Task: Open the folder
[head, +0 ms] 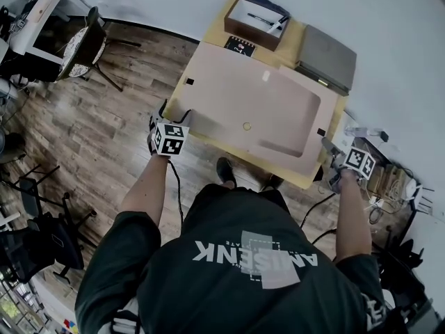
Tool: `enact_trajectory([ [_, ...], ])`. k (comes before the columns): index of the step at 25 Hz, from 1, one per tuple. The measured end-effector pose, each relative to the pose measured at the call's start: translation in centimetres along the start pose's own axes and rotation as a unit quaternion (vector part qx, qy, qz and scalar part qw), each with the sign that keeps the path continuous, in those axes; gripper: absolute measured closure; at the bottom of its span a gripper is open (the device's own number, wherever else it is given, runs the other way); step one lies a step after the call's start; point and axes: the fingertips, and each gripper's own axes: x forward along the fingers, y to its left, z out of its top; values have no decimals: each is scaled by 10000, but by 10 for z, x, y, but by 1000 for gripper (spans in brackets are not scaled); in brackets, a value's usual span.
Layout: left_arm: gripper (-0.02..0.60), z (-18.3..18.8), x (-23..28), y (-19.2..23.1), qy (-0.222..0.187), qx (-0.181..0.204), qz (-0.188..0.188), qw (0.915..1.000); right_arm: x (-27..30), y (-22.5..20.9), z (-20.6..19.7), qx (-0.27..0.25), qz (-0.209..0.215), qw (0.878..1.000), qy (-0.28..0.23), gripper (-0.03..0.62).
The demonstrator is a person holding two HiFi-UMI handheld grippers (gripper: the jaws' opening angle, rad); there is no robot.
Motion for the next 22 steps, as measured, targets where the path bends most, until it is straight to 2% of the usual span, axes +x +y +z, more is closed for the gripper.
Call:
enact_trajectory([
  [3,238,2,-4,-1,63,181,-11,9998,0,0,0,-4,1,10000,-66,283],
  [7,238,13,-13,2,74,218,83,9997,1,0,3,-37,88,9999,-68,283],
  [12,238,32,-31,-1,80,-169,11,9998,1,0,0,206,348,9992,-51,283],
  [16,239,66,-60,-8,-441,-440,125,9980,1,3,0,63,529,9986,33,283],
  [19,239,97,-78,-32,-905,-654,-162,9936,-2,3,1,-203,618,9978,83,283],
  [22,239,123,-95,-53,-1154,-896,-402,9885,-7,8,8,-416,682,9968,28,283],
])
